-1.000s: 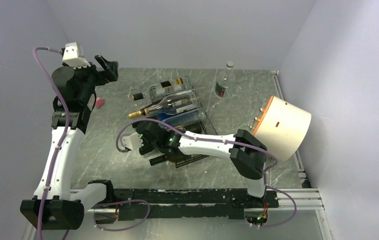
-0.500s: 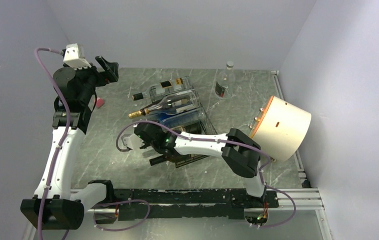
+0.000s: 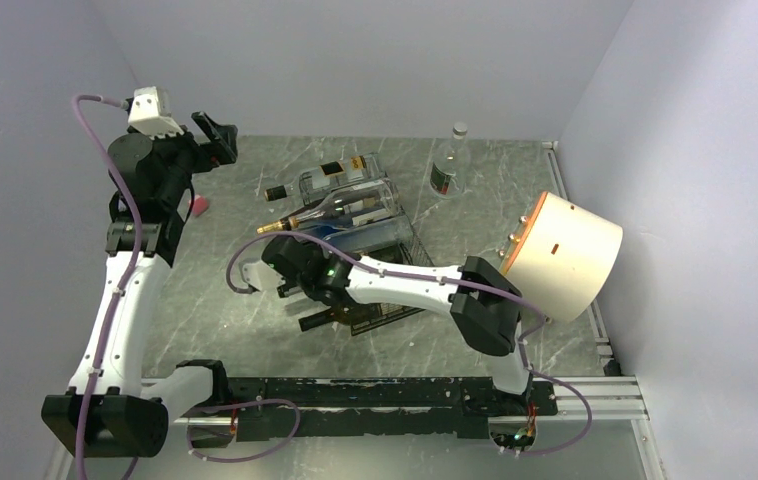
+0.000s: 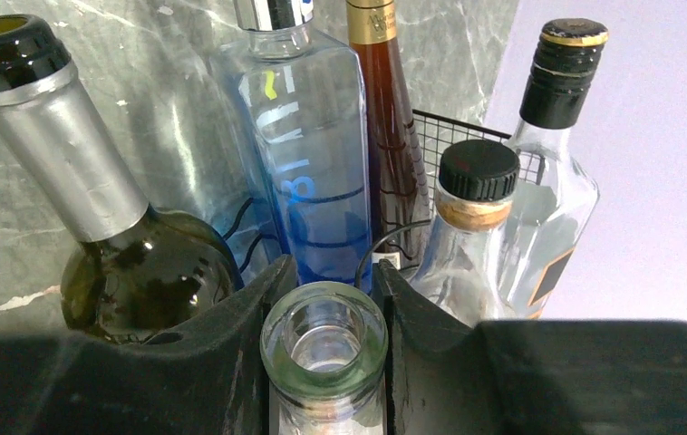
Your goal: Take the wine bottle off the wine rack
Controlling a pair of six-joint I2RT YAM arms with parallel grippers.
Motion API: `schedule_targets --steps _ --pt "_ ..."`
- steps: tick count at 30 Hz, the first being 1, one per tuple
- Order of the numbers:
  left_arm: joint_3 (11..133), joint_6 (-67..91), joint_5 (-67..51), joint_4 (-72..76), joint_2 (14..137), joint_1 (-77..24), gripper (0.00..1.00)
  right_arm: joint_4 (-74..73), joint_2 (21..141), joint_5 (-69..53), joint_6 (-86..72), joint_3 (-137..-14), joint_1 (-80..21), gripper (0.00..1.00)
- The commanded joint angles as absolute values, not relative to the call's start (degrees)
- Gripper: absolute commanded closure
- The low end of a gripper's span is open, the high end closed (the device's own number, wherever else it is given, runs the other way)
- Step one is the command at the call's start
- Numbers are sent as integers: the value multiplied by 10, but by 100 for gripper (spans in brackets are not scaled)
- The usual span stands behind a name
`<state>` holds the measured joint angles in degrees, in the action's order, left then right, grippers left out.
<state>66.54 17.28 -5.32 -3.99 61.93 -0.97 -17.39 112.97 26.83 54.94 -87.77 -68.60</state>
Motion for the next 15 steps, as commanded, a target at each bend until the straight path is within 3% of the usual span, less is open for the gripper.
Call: schedule_targets --steps 1,3,15 --pt "661 159 -35 -16 628 -11 1 -187 1079 286 529 -909 -692 96" --pt "660 156 -28 -16 631 -11 1 -181 1059 281 518 -914 -693 100" --pt "662 153 -35 -17 637 -11 1 -88 882 182 412 -830 -692 100"
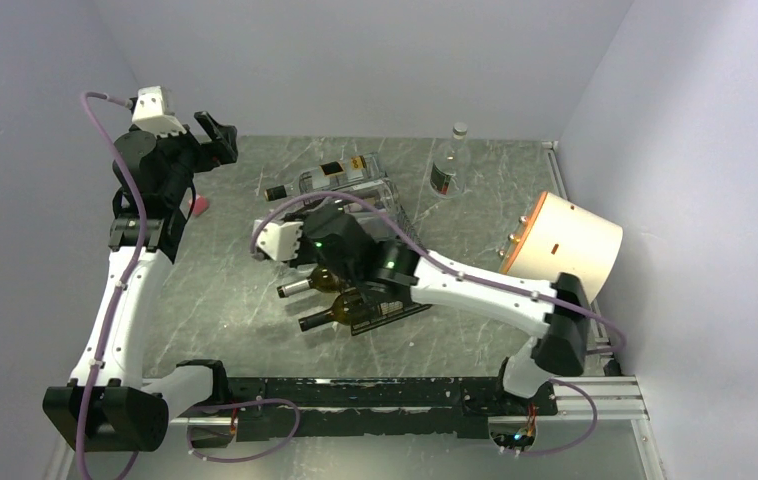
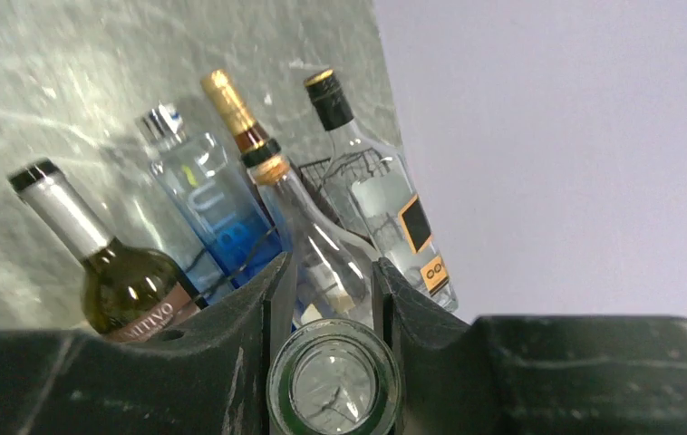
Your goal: Take the wine bottle off the wine rack
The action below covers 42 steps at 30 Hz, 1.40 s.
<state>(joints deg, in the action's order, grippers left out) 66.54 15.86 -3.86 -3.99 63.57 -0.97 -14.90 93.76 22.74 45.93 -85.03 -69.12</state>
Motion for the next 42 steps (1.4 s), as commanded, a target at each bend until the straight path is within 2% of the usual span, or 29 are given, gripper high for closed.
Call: schedule_targets --steps 1,5,12,20,27,37,42 --pt "663 154 -36 -17 638 -11 1 -66 868 175 397 -816 -692 100" --pt "663 156 -41 -17 642 -10 1 -14 824 159 330 -779 -684 100" --pt "663 161 -46 -17 641 -11 1 -27 779 173 158 -816 -649 100" --pt "663 162 -47 -17 640 -14 1 1 739 384 10 -869 -591 100" --pt "663 163 -48 -18 643 -15 1 23 756 504 40 -899 -514 100" --pt "668 161 -48 -23 643 -15 1 58 787 425 3 -840 -334 100" --pt "671 166 -56 -25 645 -15 1 150 815 433 -2 -779 -299 100"
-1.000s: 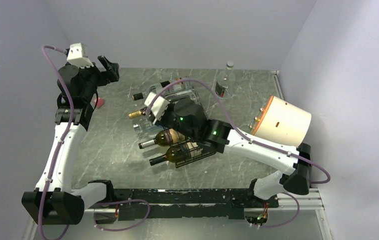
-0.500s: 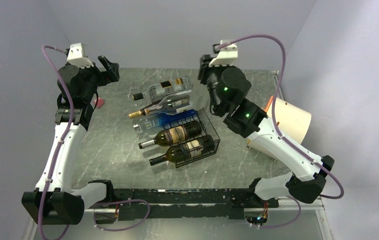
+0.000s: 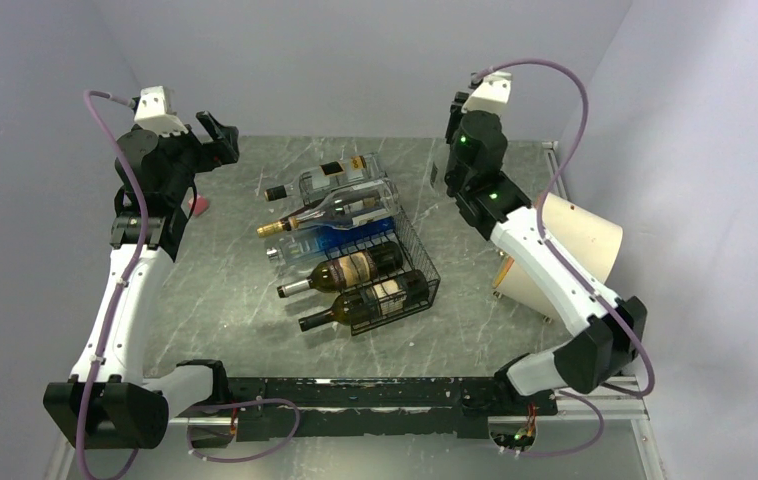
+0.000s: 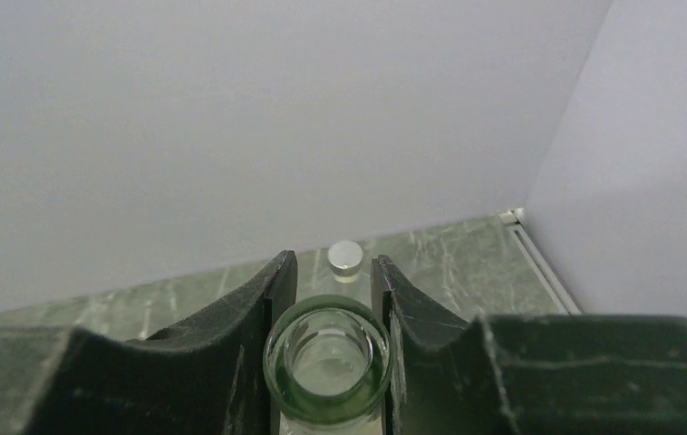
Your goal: Take the wine bottle off the wine rack
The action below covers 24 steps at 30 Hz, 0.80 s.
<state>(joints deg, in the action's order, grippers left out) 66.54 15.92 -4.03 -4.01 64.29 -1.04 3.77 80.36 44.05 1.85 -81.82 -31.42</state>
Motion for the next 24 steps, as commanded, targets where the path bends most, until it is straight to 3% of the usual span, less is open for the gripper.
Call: schedule_targets --steps 1,15,24 --pt "672 167 -57 -26 646 -15 1 171 822 425 -9 -765 -288 100" --pt "675 165 -56 -29 645 -19 1 343 909 450 -5 -677 -226 100" --pt "676 162 -51 -30 646 -20 1 406 985 452 16 -689 -214 100"
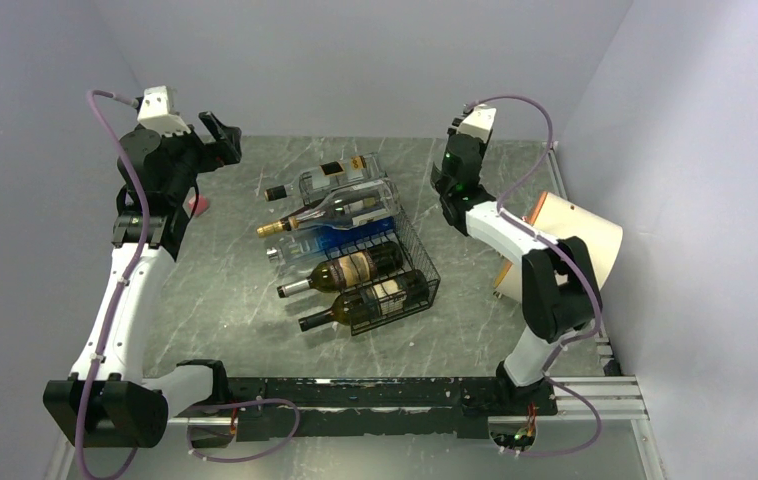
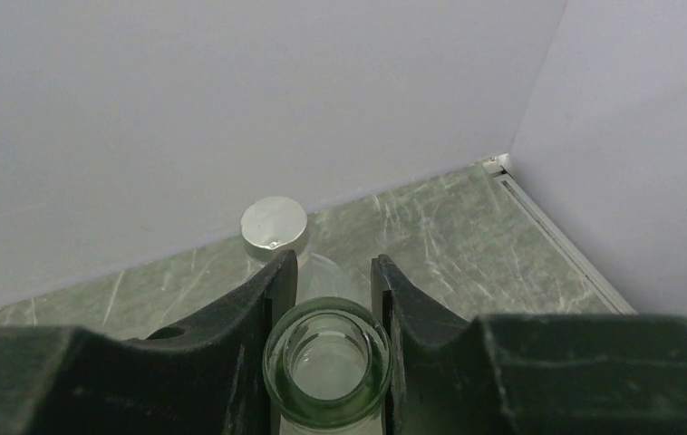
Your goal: Take the wine bottle off the wine rack
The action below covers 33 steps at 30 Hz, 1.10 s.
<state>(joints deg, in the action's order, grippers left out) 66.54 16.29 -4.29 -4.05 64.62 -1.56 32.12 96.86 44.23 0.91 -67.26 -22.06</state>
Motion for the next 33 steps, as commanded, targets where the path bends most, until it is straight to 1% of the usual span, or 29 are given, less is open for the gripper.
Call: schedule_targets --steps 1,8,10,15,16,18,23,24,25,28,33 --pt "675 162 -51 -30 646 -20 1 405 993 452 21 -692 -213 100" --pt "676 162 -54 -30 648 -20 1 429 1028 467 46 -680 -210 100" --pt "675 163 -55 -29 648 -20 1 424 1032 466 44 -677 -207 95" --pt "674 164 -57 -28 651 -20 1 406 1023 448 29 -665 -204 76" --pt "674 164 -57 -28 650 -20 1 401 1021 443 27 -665 -203 70" --pt "674 164 -57 -28 649 -20 1 390 1019 439 27 -668 -202 53" --pt "674 164 -58 -27 648 -20 1 329 977 399 23 -678 -201 3" --pt "674 164 -60 -26 648 -20 1 317 963 390 20 -678 -201 1" --pt "673 165 -61 -26 648 -20 1 302 948 380 17 -677 -201 0" --pt "672 167 -63 -25 648 -20 1 236 894 354 4 -671 -202 0" --pt "672 168 -66 -24 648 -20 1 68 791 286 -15 -641 -204 0"
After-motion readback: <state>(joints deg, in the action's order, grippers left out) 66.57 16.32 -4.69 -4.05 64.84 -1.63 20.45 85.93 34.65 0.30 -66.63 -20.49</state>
